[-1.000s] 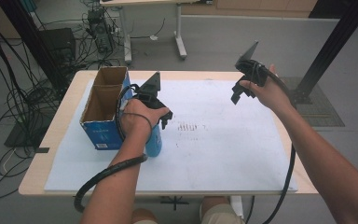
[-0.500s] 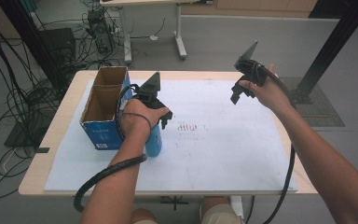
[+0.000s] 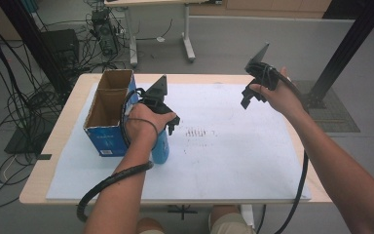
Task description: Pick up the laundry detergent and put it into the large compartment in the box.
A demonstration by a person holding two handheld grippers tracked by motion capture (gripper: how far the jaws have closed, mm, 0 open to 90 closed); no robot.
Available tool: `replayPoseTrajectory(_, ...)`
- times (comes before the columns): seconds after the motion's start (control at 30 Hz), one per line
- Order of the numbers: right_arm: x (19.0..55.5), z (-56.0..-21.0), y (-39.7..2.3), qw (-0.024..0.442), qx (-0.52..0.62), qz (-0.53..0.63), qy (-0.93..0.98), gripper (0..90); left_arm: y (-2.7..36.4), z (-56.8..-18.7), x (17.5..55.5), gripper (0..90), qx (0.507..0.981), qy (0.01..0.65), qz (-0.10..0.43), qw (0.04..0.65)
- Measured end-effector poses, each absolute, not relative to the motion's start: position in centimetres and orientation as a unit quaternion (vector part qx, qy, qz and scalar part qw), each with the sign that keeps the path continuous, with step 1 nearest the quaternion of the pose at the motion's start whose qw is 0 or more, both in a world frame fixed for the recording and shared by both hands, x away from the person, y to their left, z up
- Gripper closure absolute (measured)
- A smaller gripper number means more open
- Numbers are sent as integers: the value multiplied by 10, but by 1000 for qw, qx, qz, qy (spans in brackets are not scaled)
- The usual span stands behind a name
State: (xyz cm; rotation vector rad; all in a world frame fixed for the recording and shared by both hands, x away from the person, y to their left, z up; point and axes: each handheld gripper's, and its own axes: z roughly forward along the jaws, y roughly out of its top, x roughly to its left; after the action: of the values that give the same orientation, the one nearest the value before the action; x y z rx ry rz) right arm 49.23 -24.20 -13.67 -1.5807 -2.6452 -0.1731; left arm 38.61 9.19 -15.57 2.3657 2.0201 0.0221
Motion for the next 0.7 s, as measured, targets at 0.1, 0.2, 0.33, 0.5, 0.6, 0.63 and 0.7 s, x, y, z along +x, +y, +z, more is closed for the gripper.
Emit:
replayPoseTrajectory(0.1,492,-136,-242,27,-512,-57,-857,146,92,-156,386,68,762,647,7,14)
replayPoseTrajectory(0.2,492,-136,-242,27,-512,-57,-857,146,92,-156,386,68,762,647,6,14)
replayPoseTrajectory(0.33,491,-136,-242,27,-511,-58,-857,146,93,-155,385,68,761,649,7,16)
replayPoseTrajectory(0.5,491,-136,-243,28,-512,-58,-856,146,93,-154,385,69,760,649,9,16)
replayPoseTrajectory(0.6,492,-136,-243,28,-512,-58,-856,146,93,-154,385,69,760,650,8,17)
replayPoseTrajectory(0.63,492,-136,-243,28,-512,-58,-856,146,93,-154,385,69,760,650,8,17)
replayPoseTrajectory(0.7,491,-136,-244,28,-512,-59,-856,146,93,-154,385,69,761,649,8,16)
